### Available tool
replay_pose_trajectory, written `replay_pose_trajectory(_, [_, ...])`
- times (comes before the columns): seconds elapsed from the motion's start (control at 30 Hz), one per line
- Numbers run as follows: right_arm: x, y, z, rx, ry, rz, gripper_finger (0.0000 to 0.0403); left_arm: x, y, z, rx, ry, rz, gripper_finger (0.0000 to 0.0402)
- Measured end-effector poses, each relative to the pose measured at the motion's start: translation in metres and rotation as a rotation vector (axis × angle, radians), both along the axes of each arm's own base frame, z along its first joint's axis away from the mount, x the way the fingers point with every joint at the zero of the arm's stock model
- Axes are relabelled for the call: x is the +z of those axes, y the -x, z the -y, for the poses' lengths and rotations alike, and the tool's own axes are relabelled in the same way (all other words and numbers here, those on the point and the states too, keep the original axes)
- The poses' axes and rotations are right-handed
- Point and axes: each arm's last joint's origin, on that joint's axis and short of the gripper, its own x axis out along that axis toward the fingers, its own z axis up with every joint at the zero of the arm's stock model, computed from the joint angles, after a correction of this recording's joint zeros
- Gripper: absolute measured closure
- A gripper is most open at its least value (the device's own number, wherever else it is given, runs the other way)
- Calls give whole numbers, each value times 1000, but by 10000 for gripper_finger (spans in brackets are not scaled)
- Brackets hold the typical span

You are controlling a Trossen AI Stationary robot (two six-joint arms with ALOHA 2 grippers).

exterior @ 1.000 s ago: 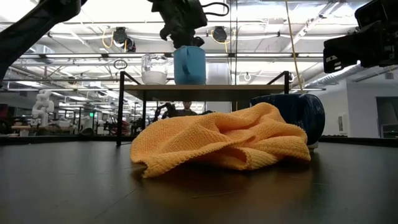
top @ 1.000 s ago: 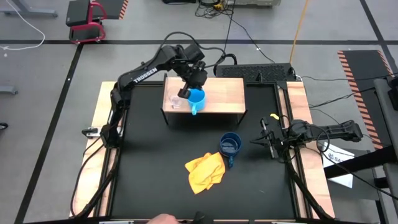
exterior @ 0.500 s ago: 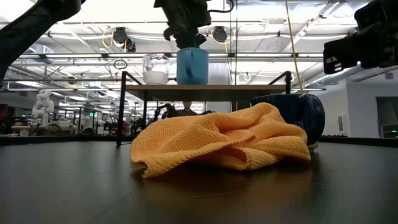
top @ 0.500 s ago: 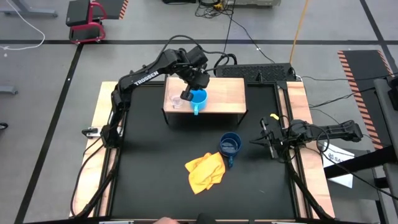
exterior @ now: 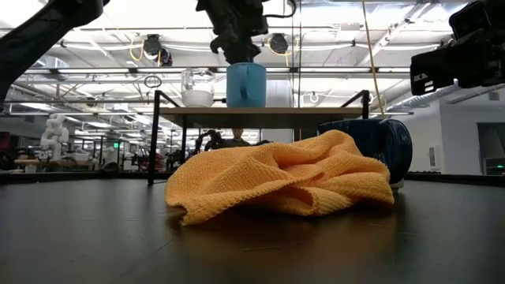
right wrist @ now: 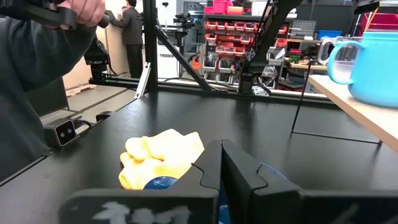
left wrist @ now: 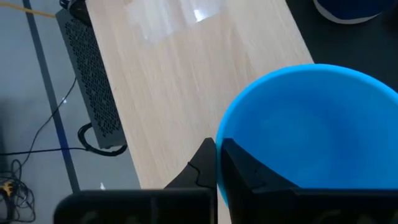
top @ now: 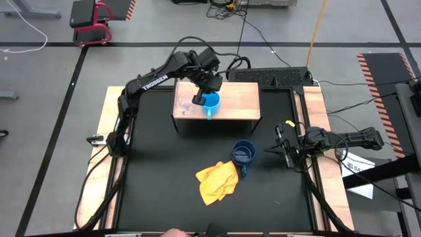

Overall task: Stack small to large cups/mugs on shelf
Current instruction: Put the light blue mug on the shelf

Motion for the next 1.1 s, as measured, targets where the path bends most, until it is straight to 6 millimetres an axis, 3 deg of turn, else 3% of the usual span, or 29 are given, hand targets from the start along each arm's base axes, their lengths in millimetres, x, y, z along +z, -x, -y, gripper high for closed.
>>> replay_pose_trajectory(0.47, [0,0,0,0,0,0,403,1,3,-10,37,9,20,393])
replay_pose_trajectory(0.87, [0,0,0,1,0,-1,403,5,8,-7,22,-2,14,326])
replay_pose_trajectory(1.1, [0,0,0,0,1,1,403,16,13,-3,7,8,42,315])
